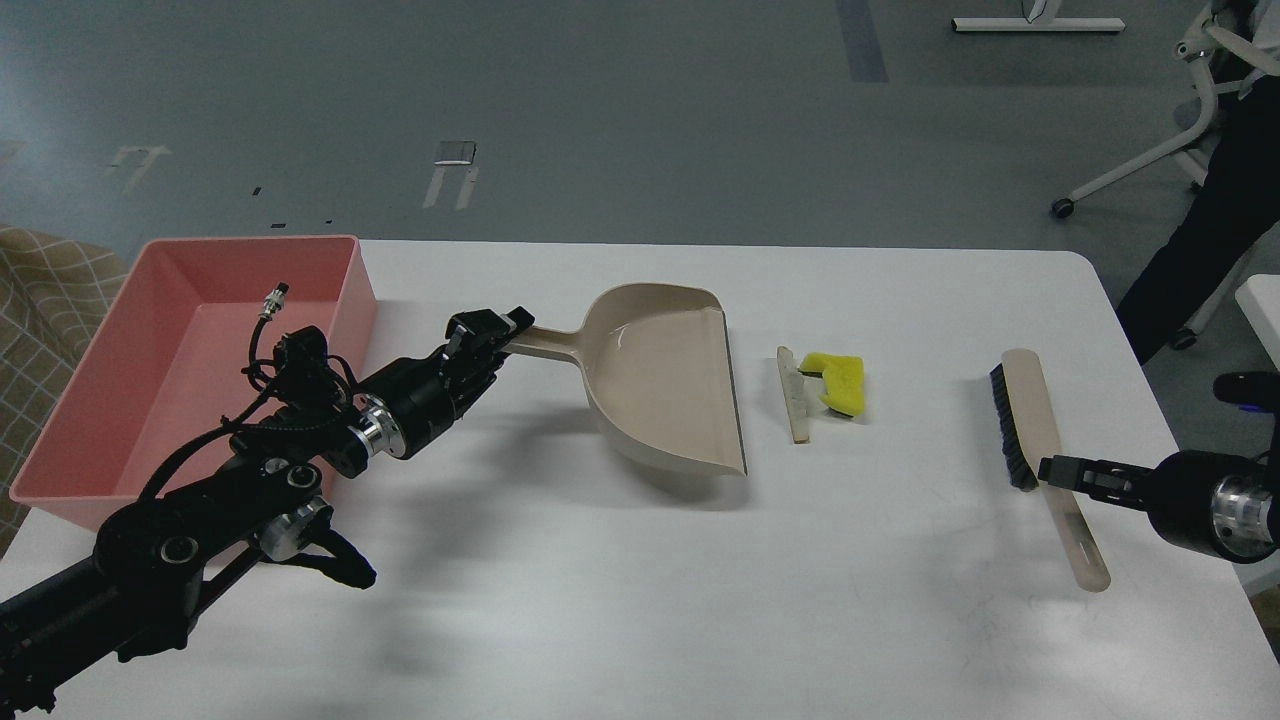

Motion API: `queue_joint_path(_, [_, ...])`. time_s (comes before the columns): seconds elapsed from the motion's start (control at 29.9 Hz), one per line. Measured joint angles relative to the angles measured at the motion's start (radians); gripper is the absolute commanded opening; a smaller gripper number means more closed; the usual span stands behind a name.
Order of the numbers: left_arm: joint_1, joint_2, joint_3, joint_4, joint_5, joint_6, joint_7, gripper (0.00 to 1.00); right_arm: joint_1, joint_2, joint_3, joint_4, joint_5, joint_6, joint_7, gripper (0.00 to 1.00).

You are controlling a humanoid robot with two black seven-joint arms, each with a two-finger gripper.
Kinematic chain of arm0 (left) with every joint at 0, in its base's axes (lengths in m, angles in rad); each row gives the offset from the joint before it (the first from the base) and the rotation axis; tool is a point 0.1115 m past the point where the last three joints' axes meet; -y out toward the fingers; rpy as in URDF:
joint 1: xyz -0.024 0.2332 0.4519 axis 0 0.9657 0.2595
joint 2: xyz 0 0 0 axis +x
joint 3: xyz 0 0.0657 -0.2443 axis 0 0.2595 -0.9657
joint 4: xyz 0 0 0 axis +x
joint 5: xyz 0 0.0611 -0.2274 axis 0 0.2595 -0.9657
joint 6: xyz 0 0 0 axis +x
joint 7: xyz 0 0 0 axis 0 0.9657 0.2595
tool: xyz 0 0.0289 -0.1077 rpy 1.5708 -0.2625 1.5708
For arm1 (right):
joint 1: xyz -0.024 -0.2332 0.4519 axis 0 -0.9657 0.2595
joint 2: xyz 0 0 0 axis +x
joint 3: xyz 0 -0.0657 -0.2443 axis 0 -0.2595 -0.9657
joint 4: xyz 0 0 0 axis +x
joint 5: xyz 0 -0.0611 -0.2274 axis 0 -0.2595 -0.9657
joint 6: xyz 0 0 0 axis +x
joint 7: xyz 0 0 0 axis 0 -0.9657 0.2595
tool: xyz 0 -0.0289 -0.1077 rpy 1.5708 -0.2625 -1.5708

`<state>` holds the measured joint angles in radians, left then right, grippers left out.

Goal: Sweep and dump garbage into bin
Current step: 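Grasp the wooden handle of the black brush with the right gripper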

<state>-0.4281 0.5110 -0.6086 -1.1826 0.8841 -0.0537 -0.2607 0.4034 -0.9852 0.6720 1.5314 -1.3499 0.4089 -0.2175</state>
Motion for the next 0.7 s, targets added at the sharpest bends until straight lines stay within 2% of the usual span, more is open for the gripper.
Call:
queue_joint_path(0.13, [0.000, 0.000, 0.000, 0.000, 0.000, 0.000, 0.000, 0.03, 0.000, 0.002, 0.000, 0.004, 0.000, 0.003, -0.010, 0.53])
queue_joint_path(0.2, [0.000, 0.000, 0.000, 0.000, -0.001, 0.000, 0.000, 0.03, -0.005, 0.004, -0.001, 0.004, 0.000, 0.004, -0.013, 0.58])
queue_joint_path(0.4, [0.005, 0.008, 0.000, 0.000, -0.002, 0.000, -0.006, 0.03, -0.016, 0.005, -0.004, 0.002, 0.001, 0.008, -0.031, 0.58])
queue_joint_path(0.7, [0.014, 0.008, -0.003, 0.000, -0.004, 0.001, -0.018, 0.03, -0.023, 0.019, -0.005, 0.008, 0.002, 0.010, -0.034, 0.49])
